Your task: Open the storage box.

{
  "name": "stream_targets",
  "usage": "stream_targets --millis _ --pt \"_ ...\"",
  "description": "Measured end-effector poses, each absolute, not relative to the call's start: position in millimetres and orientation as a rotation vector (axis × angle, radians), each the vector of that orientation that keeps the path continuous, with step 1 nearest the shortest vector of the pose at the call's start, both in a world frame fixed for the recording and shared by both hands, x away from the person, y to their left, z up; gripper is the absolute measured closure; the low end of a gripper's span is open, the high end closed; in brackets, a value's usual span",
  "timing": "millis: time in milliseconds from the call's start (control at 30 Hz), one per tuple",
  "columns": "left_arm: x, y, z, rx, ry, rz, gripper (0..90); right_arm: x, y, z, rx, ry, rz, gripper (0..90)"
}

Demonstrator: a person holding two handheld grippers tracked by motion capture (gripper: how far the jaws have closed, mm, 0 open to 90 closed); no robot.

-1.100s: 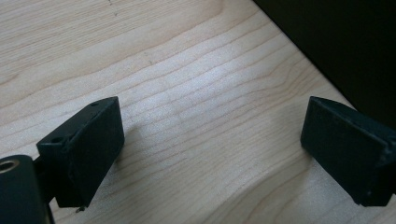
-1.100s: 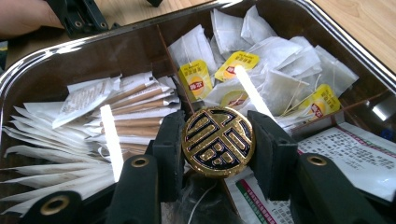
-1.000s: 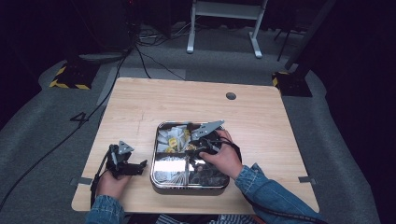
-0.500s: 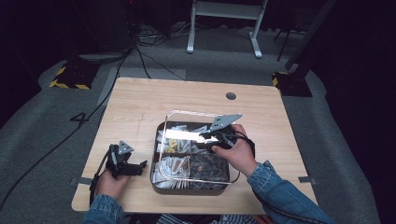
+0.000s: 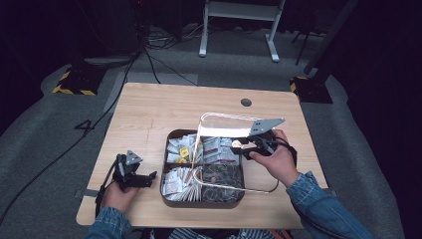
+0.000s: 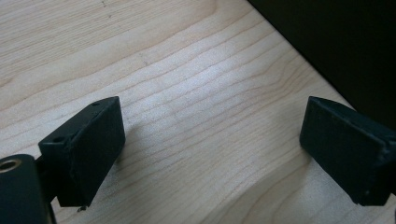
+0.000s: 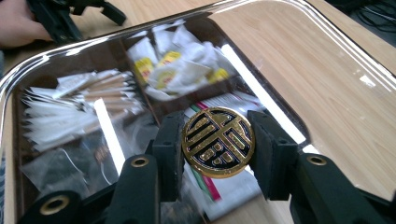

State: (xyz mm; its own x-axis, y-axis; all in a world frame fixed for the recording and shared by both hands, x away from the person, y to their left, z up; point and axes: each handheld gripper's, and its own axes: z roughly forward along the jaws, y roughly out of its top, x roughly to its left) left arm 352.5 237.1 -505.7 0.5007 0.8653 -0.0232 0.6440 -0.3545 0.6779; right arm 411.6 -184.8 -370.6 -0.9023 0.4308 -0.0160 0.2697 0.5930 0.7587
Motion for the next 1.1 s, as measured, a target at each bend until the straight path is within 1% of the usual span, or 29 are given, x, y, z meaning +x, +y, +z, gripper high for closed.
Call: stream_targets --millis 400,1100 --pt "351 239 -506 2.108 1.226 0.449 9.0 413 -237 -367 0.705 2.553 1.208 58.6" --pt "349 240 -505 2.112 1.218 0.45 10.9 418 -306 -372 0.85 2.504 1.169 58.6"
